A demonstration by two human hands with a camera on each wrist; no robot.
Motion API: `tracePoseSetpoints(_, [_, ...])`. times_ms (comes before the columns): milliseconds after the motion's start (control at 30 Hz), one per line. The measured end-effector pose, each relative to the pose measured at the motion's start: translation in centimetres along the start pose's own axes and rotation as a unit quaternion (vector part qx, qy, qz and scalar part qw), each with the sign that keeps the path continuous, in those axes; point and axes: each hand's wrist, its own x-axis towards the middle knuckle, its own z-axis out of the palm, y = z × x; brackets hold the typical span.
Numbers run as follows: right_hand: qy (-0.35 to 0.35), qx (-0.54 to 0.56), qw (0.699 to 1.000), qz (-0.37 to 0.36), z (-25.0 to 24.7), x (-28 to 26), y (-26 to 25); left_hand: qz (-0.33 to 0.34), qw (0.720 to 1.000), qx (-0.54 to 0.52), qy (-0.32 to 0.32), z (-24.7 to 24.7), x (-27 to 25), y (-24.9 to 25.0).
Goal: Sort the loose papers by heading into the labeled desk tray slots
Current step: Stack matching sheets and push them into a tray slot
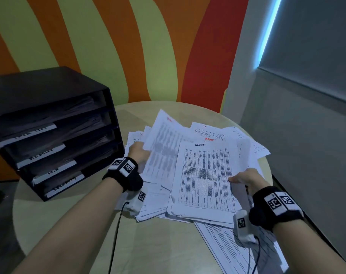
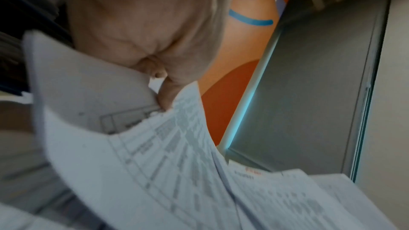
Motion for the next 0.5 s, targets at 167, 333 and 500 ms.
tracePoseSetpoints(167, [-0.010, -0.023, 1.000, -0.003, -0.4, 0.1, 0.3, 0.120, 0.966, -0.141, 0.183, -4.8, -0.9, 3.6])
tracePoseSetpoints(333, [0.000, 0.003, 1.000, -0.014, -0.6, 0.0, 0.1, 0.157, 0.939, -0.271, 0.142, -8.3, -2.9, 6.9])
tracePoseSetpoints(500, [-0.003, 0.141, 0.988, -0.061, -0.6, -0.3, -0.6, 0.031, 0.979, -0.202, -0.020, -5.4, -4.1, 6.4])
